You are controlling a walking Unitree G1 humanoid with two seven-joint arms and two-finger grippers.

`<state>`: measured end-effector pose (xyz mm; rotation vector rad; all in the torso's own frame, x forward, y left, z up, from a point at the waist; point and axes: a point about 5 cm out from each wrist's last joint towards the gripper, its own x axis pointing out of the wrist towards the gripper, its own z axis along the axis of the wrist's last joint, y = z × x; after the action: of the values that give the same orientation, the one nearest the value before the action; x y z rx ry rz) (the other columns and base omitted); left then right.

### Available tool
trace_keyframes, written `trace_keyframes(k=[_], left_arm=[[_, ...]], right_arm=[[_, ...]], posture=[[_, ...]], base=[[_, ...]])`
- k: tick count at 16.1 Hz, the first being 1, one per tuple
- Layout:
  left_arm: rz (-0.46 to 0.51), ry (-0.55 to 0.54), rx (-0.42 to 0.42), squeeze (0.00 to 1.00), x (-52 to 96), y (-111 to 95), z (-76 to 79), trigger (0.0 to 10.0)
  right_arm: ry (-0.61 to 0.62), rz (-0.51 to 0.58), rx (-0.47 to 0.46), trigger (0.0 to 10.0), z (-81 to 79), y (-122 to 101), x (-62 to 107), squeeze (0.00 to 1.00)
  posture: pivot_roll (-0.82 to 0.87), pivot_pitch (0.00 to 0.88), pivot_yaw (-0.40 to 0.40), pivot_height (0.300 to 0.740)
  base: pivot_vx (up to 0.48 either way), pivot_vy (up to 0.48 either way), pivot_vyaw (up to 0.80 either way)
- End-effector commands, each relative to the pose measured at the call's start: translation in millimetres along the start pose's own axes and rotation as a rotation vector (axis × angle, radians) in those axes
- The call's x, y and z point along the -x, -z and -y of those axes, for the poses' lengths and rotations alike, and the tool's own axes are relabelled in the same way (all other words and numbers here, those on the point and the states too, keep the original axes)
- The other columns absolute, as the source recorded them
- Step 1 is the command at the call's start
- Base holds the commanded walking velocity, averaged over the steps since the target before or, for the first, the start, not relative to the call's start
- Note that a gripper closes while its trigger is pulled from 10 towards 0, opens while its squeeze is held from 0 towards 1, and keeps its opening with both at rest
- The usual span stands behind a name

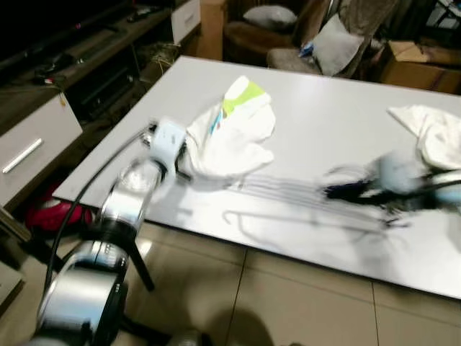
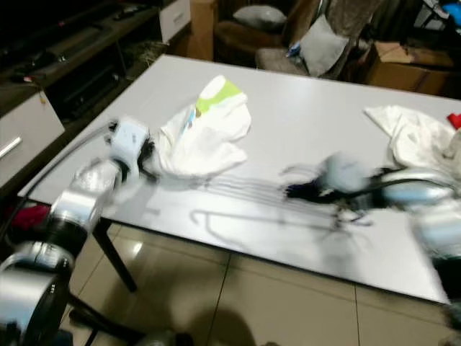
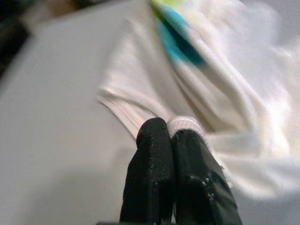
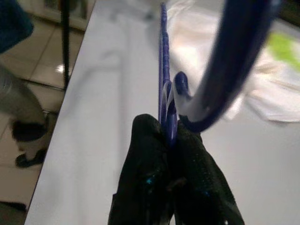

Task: Hang hanger

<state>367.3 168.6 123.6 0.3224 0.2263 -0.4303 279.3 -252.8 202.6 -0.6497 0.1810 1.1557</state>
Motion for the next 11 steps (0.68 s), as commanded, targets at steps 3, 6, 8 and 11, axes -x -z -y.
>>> trace_keyframes(k=[3,6,8,11], left_arm=[[0.032,0.151,-0.066,1.0,17.8,-5.0,1.8,10.0],[-0.01,0.458,-0.257,1.0,60.8,-3.6,13.0,10.0],[0.119,0.475,-0.161,1.0,76.1,-25.8,7.3,10.0],[0.286,0.415,0.013,1.0,84.8,-50.2,5.2,10.0]], right_arm=[[0.14,-0.045,0.008,10.0,2.6,-16.8,26.0,0.0],[0.261,-0.02,-0.139,10.0,-8.2,-11.7,20.5,0.0],[0.41,0.022,-0.233,10.0,-6.9,-9.7,10.5,0.0],[0.507,0.129,-0.311,10.0,-7.6,-16.9,-3.4,0.0]], posture=[[-0.1,0.0,0.069,0.74],[-0.1,0.0,0.081,0.74],[-0.1,0.0,0.083,0.74],[-0.09,0.0,0.075,0.74]], base=[[0.0,0.0,0.0],[0.0,0.0,0.0],[0.0,0.0,0.0],[0.0,0.0,0.0]])
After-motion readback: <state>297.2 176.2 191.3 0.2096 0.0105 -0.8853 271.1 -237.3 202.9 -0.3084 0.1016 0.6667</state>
